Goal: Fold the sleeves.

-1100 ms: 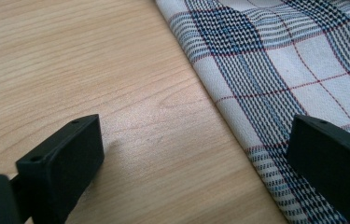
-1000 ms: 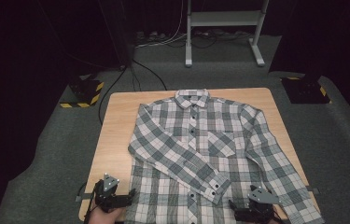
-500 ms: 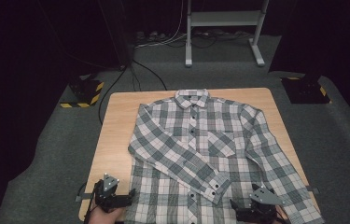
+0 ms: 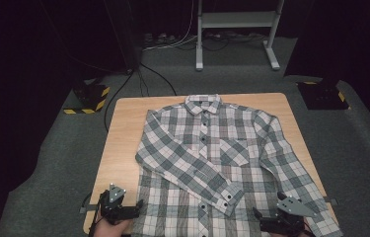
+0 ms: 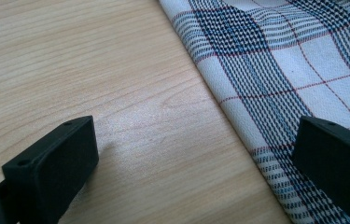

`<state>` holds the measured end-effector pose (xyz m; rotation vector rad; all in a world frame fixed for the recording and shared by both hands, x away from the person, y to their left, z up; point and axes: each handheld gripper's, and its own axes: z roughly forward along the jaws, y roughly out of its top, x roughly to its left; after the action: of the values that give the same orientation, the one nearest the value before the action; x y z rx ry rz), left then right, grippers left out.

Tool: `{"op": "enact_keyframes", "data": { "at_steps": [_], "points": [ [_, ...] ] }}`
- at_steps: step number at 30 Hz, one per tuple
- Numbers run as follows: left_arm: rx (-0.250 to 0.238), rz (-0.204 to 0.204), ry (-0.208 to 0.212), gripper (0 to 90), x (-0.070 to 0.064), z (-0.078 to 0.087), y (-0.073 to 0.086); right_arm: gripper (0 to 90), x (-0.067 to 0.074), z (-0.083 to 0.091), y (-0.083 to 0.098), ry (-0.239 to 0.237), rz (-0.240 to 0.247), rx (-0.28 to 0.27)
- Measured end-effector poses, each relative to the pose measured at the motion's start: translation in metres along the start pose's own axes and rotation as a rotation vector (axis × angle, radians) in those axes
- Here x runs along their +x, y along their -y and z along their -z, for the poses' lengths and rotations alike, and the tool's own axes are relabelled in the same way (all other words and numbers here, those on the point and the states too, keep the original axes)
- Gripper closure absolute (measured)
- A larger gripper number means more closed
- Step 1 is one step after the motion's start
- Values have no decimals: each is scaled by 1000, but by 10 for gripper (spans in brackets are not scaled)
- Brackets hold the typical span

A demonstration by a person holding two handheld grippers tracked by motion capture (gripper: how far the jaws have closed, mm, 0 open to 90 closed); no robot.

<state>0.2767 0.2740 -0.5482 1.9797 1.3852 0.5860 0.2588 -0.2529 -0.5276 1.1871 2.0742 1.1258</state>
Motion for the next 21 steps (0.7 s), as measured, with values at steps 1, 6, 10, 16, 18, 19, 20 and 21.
{"op": "enact_keyframes", "data": {
  "at_steps": [1,6,10,16,18,19,20,21],
  "points": [
    [0,0,0,4,0,0,0,1,-2,1,0,5,-4,-1],
    [0,0,0,4,0,0,0,3,-12,6,1,30,-16,2],
    [0,0,1,4,0,0,0,3,-20,9,3,46,-31,-1],
    [0,-1,1,4,0,0,0,1,-36,15,7,75,-62,3],
    [0,-2,2,4,0,0,0,1,-40,17,8,83,-66,0],
    [0,-2,1,4,0,0,0,0,-44,19,9,86,-74,-1],
    [0,-2,1,4,0,0,0,0,-45,20,10,90,-80,-2],
    [0,-2,2,4,0,0,0,0,-48,21,11,94,-88,-1]
  ]
}}
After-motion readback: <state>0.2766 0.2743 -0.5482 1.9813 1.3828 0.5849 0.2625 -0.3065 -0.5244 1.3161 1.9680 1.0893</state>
